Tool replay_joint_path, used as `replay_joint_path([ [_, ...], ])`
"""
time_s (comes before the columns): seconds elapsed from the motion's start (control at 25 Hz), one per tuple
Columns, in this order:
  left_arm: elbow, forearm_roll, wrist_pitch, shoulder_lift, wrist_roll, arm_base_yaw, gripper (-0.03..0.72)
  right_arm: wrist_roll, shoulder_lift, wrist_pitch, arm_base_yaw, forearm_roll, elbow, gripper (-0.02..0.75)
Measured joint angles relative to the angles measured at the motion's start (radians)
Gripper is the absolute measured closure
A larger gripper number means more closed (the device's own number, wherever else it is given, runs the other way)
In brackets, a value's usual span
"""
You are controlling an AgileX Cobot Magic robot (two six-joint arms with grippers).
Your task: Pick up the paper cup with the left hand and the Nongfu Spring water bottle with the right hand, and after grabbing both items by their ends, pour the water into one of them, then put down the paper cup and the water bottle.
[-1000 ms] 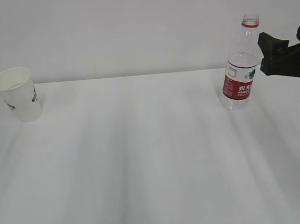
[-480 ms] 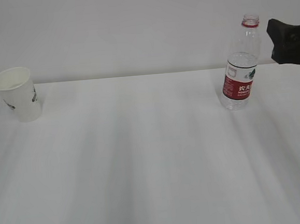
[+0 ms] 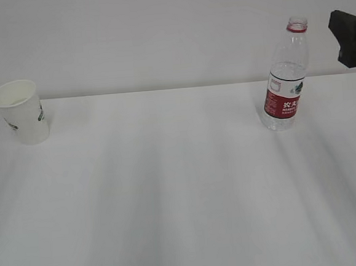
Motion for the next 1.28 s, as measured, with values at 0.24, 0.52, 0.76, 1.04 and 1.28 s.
replay_joint_path([
  [0.24, 0.0, 0.0, 0.047, -0.059, 0.0, 0.0, 0.14, -0.004, -0.054, 0.061, 0.0, 0.0, 0.0, 0.143],
  [0.52, 0.0, 0.0, 0.108, -0.116, 0.0, 0.0, 0.144, -0.004, -0.144, 0.171, 0.0, 0.0, 0.002, 0.143],
  [0.76, 0.0, 0.0, 0.179, -0.159, 0.0, 0.0, 0.146, -0.004, -0.235, 0.281, 0.0, -0.002, 0.004, 0.143],
  [1.04, -0.036, -0.003, 0.327, -0.187, 0.002, 0.0, 0.147, -0.004, -0.342, 0.458, 0.0, -0.003, 0.006, 0.144],
  [1.28, -0.1, -0.008, 0.471, -0.208, 0.002, 0.0, 0.148, -0.004, -0.432, 0.615, 0.0, -0.003, 0.006, 0.144],
])
